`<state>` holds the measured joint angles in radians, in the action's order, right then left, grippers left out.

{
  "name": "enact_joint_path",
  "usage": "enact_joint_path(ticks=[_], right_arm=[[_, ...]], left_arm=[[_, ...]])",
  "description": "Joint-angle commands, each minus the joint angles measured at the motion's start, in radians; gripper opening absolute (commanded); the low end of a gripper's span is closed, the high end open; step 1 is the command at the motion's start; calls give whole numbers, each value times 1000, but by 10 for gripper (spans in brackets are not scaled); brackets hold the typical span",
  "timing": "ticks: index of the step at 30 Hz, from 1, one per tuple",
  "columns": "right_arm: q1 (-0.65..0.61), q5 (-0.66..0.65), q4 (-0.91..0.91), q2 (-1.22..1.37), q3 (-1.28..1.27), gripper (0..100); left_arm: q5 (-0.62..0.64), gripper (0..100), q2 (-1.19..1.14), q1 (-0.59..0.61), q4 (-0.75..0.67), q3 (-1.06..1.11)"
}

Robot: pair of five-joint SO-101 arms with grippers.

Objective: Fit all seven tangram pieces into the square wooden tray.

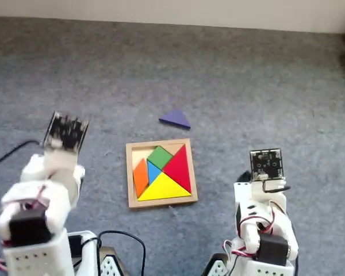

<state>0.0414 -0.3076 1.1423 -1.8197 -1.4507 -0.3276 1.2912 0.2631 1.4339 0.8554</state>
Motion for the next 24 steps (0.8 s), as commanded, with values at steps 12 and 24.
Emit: enact_joint_path(ticks=[12,24], right_arm=[[-292,-3,-28,796,562,168],[-499,107,-88,1314,928,289]], left_arm=[[60,12,407,113,-81,297],[63,221,417,111,-158,590]])
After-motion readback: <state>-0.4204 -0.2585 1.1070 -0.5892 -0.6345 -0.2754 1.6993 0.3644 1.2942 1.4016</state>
